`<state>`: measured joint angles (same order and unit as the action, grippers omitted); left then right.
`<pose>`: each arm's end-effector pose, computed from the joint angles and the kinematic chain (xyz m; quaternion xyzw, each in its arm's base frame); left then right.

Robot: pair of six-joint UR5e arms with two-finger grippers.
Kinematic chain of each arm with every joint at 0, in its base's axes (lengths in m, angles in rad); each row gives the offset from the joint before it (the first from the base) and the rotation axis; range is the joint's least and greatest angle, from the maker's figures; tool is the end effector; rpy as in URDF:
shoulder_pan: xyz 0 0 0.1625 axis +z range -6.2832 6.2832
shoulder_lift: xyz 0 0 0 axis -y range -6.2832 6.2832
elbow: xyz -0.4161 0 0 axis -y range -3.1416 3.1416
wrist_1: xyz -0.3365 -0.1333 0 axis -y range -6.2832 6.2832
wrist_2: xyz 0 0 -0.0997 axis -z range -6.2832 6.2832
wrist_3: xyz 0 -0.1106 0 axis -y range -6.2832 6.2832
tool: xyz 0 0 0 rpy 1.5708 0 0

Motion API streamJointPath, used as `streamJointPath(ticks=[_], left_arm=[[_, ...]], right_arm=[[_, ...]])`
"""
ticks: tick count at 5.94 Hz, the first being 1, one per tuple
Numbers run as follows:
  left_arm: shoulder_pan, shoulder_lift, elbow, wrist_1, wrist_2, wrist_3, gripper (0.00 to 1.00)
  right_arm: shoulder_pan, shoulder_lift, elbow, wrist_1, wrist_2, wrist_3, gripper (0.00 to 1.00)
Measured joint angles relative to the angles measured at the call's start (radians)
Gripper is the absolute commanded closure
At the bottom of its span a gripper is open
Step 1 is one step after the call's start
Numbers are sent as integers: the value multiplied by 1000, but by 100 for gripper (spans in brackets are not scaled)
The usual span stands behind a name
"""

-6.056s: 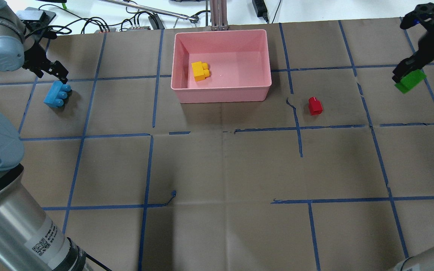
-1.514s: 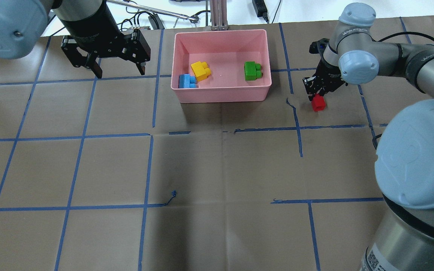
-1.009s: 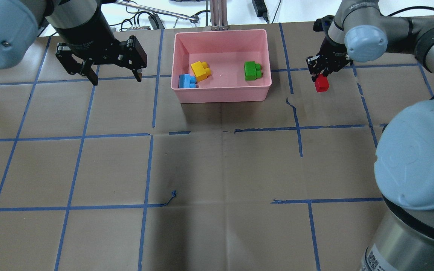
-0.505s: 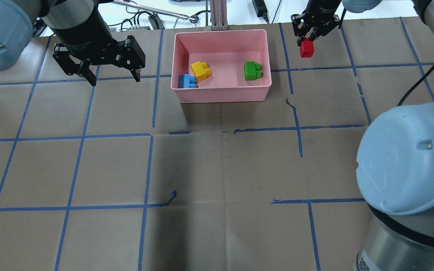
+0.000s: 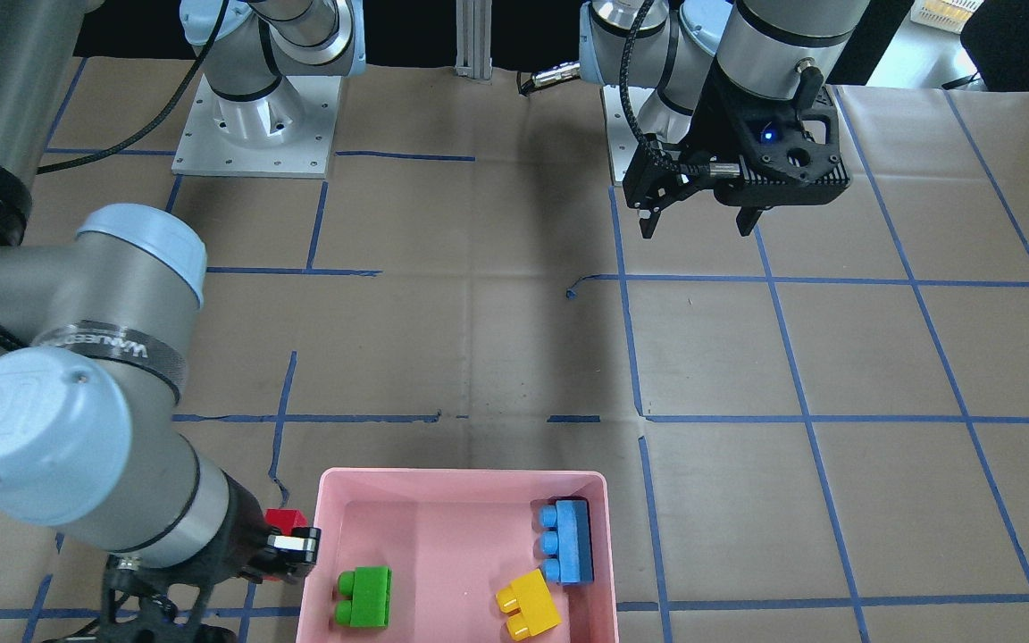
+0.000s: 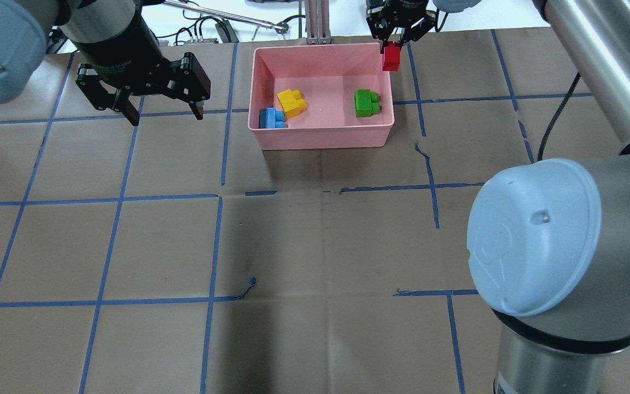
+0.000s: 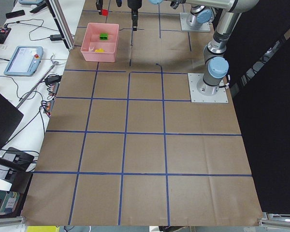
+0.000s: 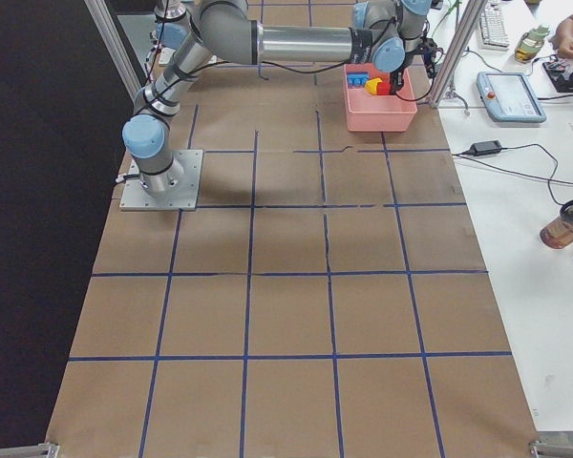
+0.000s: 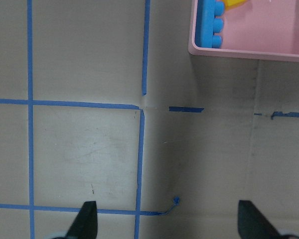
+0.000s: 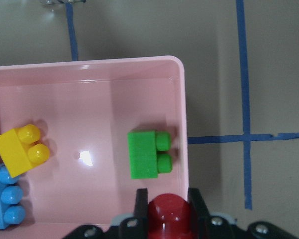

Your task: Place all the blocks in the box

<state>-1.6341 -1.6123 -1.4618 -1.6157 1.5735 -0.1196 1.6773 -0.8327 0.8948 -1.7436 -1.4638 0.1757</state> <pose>-0.1615 -0.4458 0.4926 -0.0282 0.9995 -0.0114 0.0003 0.2216 -0.7075 0.3511 0.0315 0.9965 -0.0472 0.0606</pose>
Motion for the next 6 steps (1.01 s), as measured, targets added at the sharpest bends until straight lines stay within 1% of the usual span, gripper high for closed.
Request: streamJointPath(ticks=[1,2,3,4,6], left_arm=[[1,6,-1,-8,-2,1,0],[3,11,-3,-15,-4,-8,0],[10,15,-7,-19,-10,-20,0],[17,18,-11,-20,-12,-25,0],[20,21,-15,-17,-8,-31,0]], right_arm=[[37,31,-22,-14,-1,55,91],[67,64,-29,-39,-1,95,75],[84,101,-27,-70,-2,111,1],[89,122,-23,-88,-6,111,0],[84,123,-17,-84,-16,101,0]])
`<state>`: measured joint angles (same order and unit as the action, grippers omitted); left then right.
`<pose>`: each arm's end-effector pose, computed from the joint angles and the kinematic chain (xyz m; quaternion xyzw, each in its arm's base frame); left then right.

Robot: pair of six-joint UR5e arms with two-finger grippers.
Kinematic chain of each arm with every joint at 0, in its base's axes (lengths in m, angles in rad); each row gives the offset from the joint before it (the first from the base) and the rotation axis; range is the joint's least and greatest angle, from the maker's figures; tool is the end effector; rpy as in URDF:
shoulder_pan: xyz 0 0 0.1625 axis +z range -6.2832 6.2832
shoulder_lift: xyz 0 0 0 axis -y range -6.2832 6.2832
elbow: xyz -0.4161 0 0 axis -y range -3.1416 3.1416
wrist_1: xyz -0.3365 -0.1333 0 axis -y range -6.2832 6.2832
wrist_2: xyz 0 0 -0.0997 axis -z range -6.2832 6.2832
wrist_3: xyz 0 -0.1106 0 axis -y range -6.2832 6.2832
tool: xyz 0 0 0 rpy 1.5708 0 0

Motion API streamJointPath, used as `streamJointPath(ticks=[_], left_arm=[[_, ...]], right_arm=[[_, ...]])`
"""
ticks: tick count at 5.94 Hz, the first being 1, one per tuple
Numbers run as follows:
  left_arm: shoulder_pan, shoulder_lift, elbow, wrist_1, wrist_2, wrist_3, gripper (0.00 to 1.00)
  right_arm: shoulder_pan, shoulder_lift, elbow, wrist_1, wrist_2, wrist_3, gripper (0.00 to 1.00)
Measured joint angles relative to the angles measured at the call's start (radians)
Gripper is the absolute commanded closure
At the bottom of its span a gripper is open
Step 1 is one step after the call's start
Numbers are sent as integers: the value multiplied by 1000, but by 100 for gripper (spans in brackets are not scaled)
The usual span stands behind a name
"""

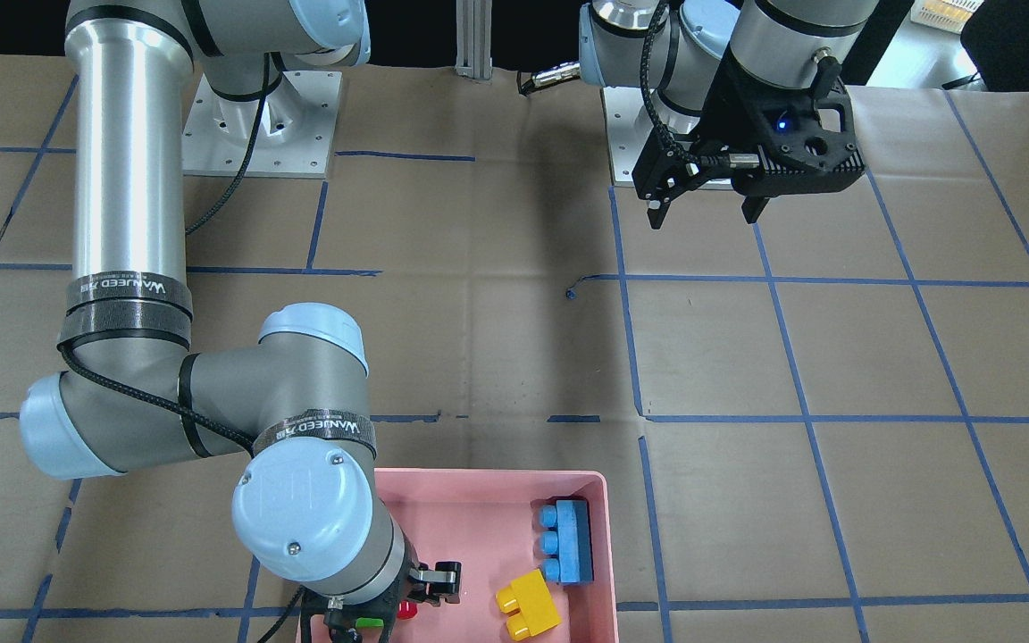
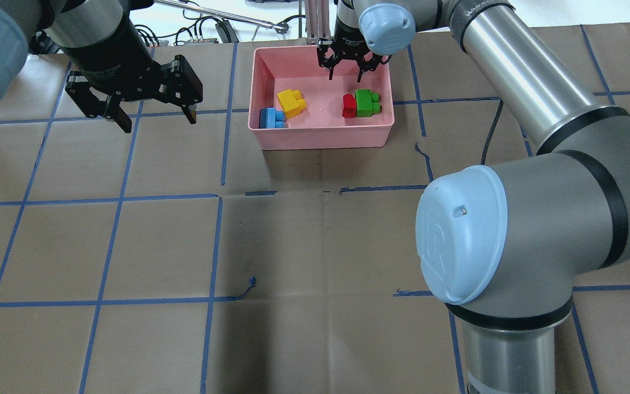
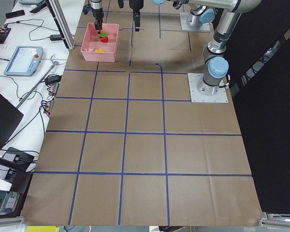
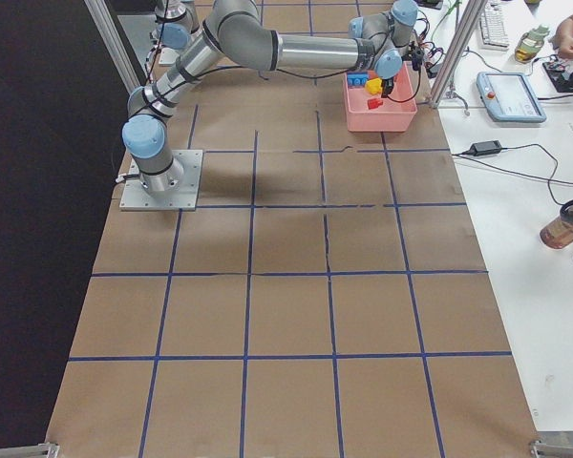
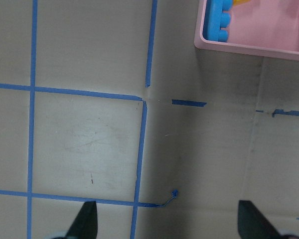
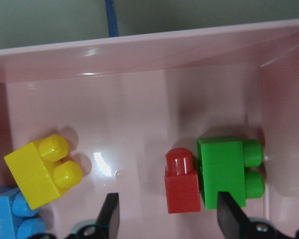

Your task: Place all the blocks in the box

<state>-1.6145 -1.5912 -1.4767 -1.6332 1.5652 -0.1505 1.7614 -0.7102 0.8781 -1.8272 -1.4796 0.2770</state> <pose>-0.1532 -0.4387 0.4938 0.0534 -0.9986 0.0053 0.0033 0.2841 -0.7155 0.2767 0.0411 0.9971 -0.0324 0.0545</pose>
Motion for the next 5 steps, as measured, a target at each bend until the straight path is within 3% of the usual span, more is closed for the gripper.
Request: streamJointPath(ticks=[2,4,5], left_arm=[[0,0,0,5,2,-3,0],[0,0,-1,6,2,-2,0],[0,0,-1,6,1,-2,0]], right_arm=[[-18,-42,1,48,-25,-22,1],[-79,-152,15,217,-49,-149,1],[-118,-231,65,296,-52,-222,1]])
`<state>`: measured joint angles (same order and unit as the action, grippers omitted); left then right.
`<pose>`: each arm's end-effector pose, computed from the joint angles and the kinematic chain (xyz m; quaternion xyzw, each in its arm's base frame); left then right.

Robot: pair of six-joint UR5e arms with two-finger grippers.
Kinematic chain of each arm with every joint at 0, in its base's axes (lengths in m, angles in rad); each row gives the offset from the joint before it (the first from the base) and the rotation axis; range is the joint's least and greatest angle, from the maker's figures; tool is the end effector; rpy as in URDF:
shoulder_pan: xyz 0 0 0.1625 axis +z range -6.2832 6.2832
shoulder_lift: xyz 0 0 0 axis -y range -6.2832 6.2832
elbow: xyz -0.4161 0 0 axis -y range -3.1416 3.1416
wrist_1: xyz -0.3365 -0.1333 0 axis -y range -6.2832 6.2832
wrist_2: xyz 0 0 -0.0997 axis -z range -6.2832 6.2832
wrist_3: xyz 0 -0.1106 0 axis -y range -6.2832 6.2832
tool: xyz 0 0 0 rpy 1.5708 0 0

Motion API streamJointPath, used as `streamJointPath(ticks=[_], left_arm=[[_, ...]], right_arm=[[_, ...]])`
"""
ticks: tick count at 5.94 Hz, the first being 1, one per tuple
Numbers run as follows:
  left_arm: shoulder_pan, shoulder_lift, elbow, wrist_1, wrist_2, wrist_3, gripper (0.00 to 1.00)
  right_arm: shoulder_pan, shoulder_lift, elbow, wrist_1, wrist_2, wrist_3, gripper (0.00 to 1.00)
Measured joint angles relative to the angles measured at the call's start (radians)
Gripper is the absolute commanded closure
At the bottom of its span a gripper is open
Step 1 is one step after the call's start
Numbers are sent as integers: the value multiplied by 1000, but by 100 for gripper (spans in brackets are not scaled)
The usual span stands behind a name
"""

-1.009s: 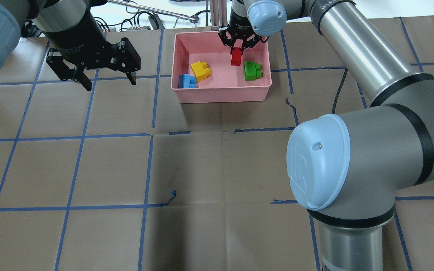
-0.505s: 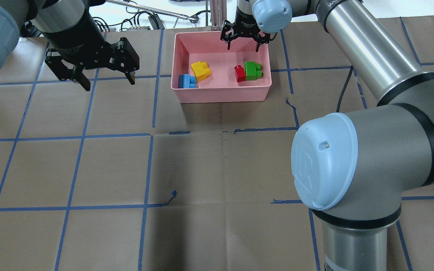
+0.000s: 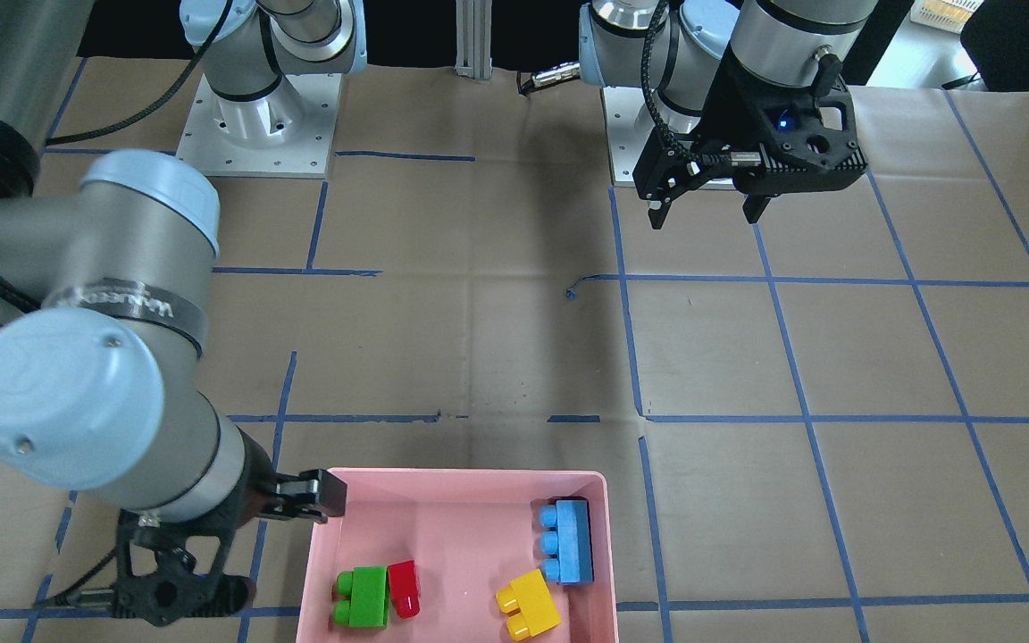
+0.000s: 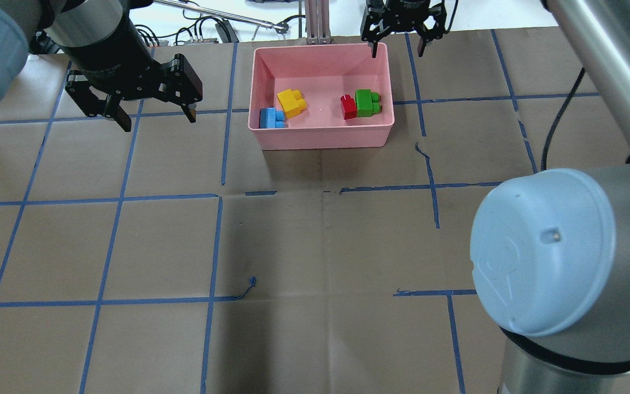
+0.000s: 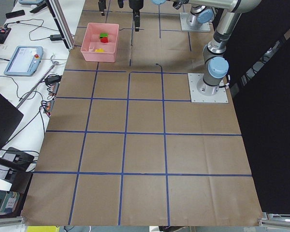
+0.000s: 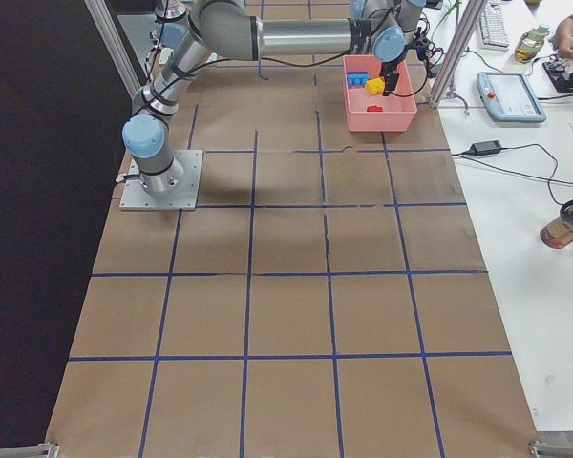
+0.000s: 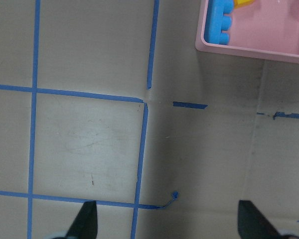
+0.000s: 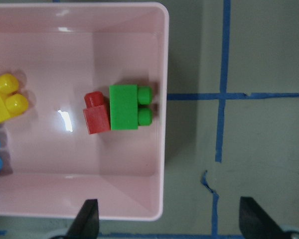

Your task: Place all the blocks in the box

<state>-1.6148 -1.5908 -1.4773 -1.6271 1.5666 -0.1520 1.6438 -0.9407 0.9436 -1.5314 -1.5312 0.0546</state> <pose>-0.1532 -0.4392 0.4944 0.0540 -0.9985 0.0083 0.0029 0.1867 -0.6648 0.3831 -0.0088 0.9995 0.0224 0.0184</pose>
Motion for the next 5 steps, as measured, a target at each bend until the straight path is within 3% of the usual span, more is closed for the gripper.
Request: streamJointPath(ticks=[3,5], left_arm=[[1,0,1,2,0,1,0],[1,1,1,1,1,2,0]], right_arm=[[-29,-309,334,25,-39,-41,1],[-29,-462,481,14,-42,-29,1]])
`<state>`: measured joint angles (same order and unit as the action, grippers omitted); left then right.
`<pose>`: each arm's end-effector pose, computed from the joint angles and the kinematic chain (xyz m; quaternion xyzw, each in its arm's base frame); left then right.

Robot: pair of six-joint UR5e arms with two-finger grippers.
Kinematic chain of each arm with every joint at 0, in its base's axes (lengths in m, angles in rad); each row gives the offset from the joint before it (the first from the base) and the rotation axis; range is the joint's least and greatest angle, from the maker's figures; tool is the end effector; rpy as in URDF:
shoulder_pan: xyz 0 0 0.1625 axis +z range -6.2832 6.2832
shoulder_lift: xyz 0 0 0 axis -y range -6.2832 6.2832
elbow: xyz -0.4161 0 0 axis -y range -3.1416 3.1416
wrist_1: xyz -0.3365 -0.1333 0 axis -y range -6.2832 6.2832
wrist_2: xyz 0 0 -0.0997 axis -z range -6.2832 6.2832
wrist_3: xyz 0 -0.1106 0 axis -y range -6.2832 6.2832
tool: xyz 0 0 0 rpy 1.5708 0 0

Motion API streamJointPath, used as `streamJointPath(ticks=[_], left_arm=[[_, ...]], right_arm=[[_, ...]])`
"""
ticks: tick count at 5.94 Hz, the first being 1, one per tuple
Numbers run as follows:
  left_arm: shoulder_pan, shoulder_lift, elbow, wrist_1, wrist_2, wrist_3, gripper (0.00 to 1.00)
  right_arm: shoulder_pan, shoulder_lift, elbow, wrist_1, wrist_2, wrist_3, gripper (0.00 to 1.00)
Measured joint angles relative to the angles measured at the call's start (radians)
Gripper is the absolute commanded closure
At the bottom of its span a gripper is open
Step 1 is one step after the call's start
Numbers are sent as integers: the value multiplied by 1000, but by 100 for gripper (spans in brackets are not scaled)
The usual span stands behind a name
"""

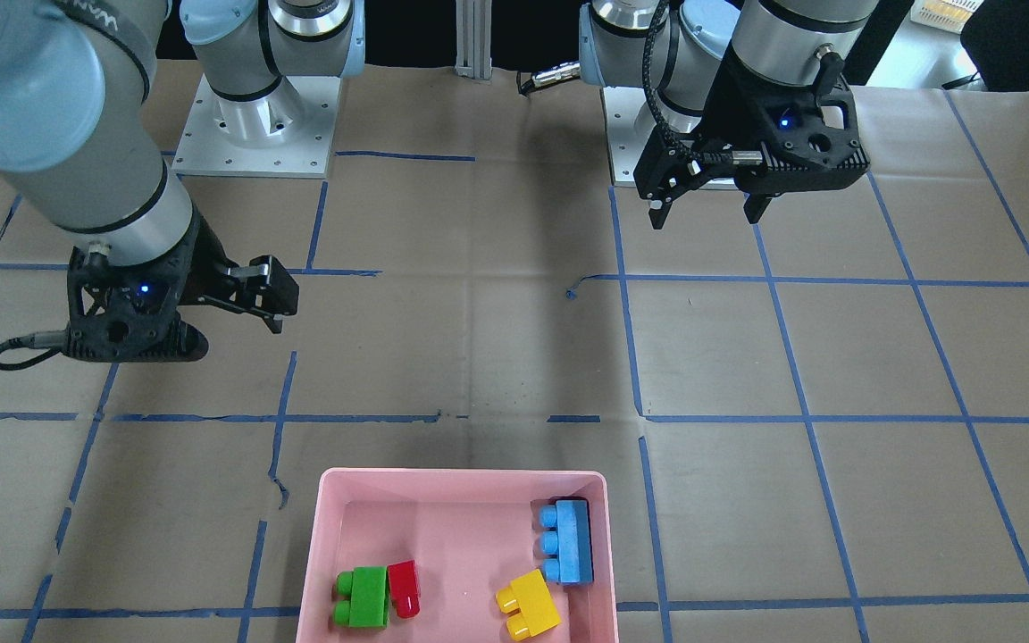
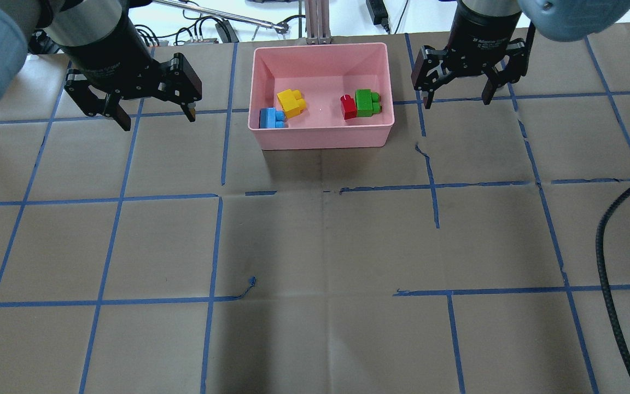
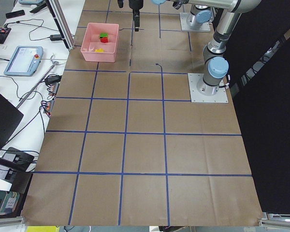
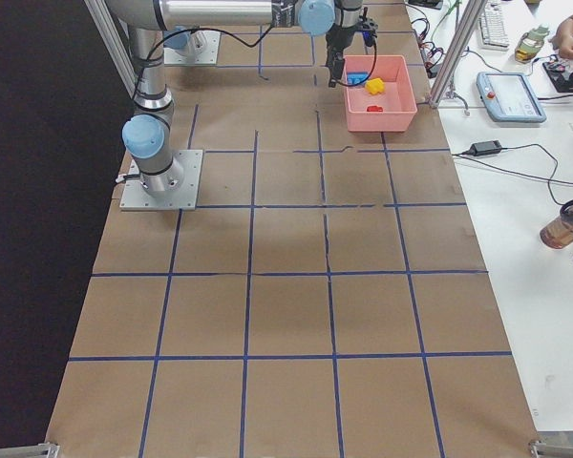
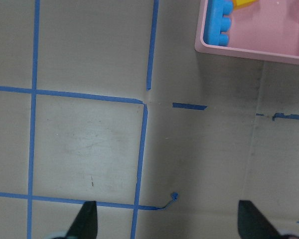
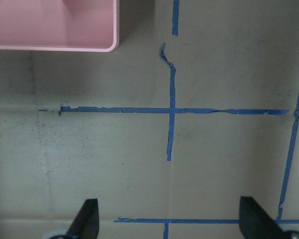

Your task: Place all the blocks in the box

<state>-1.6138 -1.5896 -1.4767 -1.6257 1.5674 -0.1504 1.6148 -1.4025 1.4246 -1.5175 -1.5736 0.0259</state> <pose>-0.1527 -0.4391 0.4953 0.0537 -0.9985 0.0100 0.0027 0.1547 -0.4909 0.4475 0.0091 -0.9992 -0.0376 0.0027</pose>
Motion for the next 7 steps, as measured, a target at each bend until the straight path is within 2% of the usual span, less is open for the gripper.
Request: streamJointPath(ticks=[2,7], left_arm=[[0,-1,0,1,-1,0,0],[0,0,1,1,-1,0,0]], right_arm=[[-5,-72,68,0,0,14,1],[-4,-126,135,-30,2,27,0]])
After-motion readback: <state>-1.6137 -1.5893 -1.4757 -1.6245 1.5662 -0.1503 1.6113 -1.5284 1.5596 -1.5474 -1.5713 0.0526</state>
